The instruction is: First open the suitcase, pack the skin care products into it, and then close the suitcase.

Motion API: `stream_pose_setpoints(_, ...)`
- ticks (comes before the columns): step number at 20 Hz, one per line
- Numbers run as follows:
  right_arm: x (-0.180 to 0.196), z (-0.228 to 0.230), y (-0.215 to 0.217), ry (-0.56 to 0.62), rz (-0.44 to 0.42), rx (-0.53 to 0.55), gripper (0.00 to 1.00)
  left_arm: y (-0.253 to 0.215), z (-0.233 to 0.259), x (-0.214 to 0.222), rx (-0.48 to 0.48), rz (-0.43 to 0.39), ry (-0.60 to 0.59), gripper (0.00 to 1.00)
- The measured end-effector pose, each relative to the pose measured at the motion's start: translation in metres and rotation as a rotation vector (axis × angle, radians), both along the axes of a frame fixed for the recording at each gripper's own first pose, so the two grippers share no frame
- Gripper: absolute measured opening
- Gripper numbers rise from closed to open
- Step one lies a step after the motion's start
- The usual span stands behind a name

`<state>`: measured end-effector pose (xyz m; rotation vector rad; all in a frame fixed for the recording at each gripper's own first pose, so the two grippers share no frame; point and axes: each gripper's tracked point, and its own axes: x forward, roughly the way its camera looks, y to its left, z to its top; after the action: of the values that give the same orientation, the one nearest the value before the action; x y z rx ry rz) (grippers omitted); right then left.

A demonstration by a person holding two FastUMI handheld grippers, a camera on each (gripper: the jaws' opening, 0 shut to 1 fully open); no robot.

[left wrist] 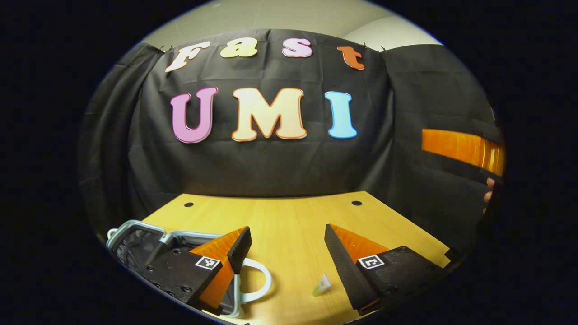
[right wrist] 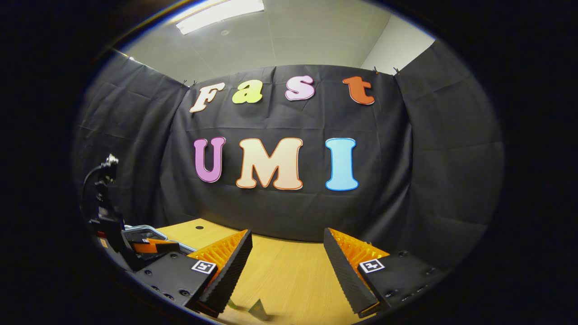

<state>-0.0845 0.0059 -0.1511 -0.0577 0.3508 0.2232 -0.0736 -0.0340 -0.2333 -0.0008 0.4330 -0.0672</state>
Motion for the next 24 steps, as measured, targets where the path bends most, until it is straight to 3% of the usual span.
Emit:
stream_pose_setpoints(5, -0.012, -0.012, -0.018, 0.030, 0.010, -0.043, 0.99, -0.025, -0.059, -0.027, -0.015, -0.036, 0.122, 0.94)
stream_pose_setpoints(13, -0.029, -0.032, -0.043, 0.081, 0.040, -0.111, 0.99, -0.049, -0.140, -0.048, -0.069, -0.029, 0.298, 0.77)
stream_pose_setpoints(15, -0.034, -0.037, -0.044, 0.084, 0.050, -0.123, 0.99, -0.054, -0.156, -0.056, -0.084, -0.021, 0.341, 0.66)
stream_pose_setpoints(20, -0.045, -0.057, -0.039, 0.117, 0.067, -0.109, 0.99, -0.048, -0.178, -0.054, -0.033, -0.019, 0.377, 0.18)
stream_pose_setpoints(24, -0.056, -0.095, -0.014, 0.162, 0.108, -0.074, 0.99, -0.049, -0.157, -0.055, -0.044, -0.059, 0.398, 0.11)
